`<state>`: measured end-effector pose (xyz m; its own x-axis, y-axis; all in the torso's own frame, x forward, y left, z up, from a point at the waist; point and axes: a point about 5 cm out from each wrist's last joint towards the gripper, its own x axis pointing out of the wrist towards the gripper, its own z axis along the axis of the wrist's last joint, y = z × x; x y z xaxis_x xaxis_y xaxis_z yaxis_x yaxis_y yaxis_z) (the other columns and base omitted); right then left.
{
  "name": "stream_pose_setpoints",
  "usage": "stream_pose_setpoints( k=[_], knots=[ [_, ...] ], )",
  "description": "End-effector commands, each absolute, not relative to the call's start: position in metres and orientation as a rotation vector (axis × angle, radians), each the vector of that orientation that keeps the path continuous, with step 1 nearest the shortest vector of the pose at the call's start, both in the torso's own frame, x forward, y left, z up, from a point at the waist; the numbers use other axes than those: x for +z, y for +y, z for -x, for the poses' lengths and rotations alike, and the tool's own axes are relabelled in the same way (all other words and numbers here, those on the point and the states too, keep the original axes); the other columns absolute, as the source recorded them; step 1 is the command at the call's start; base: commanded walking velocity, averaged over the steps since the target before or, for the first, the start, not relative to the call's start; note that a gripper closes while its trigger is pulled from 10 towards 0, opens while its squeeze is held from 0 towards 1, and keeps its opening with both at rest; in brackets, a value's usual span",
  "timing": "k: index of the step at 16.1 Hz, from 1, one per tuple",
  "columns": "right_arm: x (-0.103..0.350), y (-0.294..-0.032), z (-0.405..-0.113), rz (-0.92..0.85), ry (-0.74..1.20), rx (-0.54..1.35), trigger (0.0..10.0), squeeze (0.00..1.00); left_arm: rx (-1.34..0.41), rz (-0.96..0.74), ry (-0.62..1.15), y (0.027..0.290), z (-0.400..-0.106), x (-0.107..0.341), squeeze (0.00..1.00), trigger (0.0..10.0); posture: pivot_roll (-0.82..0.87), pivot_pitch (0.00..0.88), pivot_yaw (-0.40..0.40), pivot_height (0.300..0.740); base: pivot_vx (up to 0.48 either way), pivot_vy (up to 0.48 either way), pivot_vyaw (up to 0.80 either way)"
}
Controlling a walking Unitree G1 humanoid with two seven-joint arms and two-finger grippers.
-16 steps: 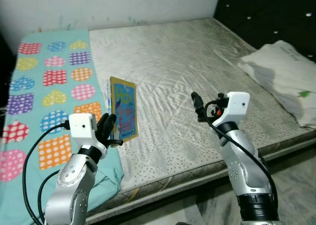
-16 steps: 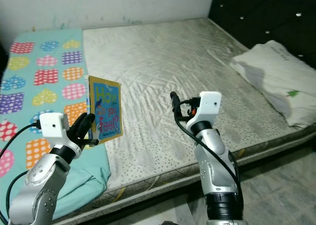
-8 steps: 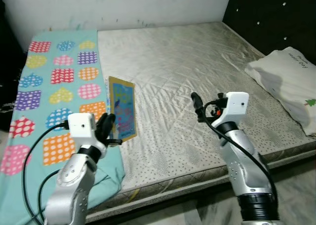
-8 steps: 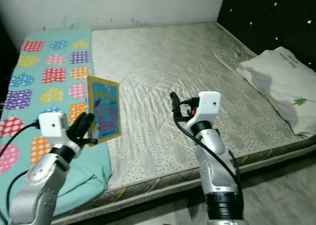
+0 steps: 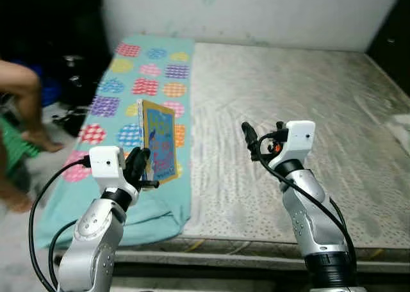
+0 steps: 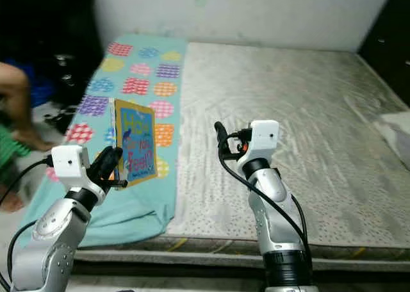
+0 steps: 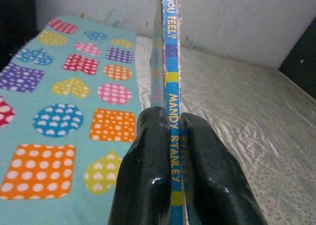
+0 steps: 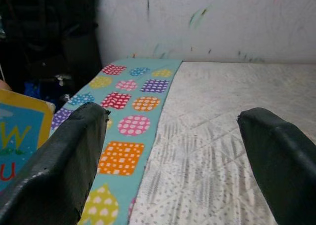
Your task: Clean up the room
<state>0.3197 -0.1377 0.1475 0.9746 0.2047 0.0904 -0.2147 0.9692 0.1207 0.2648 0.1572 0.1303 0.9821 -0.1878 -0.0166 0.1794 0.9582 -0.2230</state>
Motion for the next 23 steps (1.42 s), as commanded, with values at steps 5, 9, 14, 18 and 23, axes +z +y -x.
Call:
stream_pose_setpoints(
  k=[5, 9, 14, 18, 23],
  knots=[
    [0.1430, -0.1412, -0.3177, -0.132, -0.067, 0.191, 10.0, 0.00, -0.210, 0.238, 0.010, 0.1536, -0.2660, 0.1372, 0.00, 10.0, 0.00, 0.045, -0.052, 0.740, 0.000, -0.112, 0.00],
    [0.1436, -0.1420, -0.3190, -0.129, -0.068, 0.188, 10.0, 0.00, -0.211, 0.241, 0.009, 0.1535, -0.2663, 0.1374, 0.00, 10.0, 0.00, 0.046, -0.053, 0.740, 0.000, -0.314, 0.00],
    [0.1432, -0.1436, -0.3192, -0.122, -0.066, 0.184, 10.0, 0.00, -0.217, 0.249, 0.007, 0.1527, -0.2668, 0.1381, 0.00, 10.0, -0.01, 0.046, -0.054, 0.740, 0.000, -0.315, 0.00],
    [0.1415, -0.1427, -0.3180, -0.106, -0.064, 0.193, 10.0, 0.00, -0.223, 0.255, 0.009, 0.1511, -0.2673, 0.1372, 0.00, 10.0, -0.01, 0.046, -0.053, 0.740, 0.000, -0.320, 0.00],
    [0.1403, -0.1431, -0.3181, -0.092, -0.061, 0.196, 10.0, 0.00, -0.227, 0.258, 0.009, 0.1498, -0.2673, 0.1372, 0.00, 10.0, -0.01, 0.045, -0.058, 0.740, 0.000, -0.316, 0.00]
  ],
)
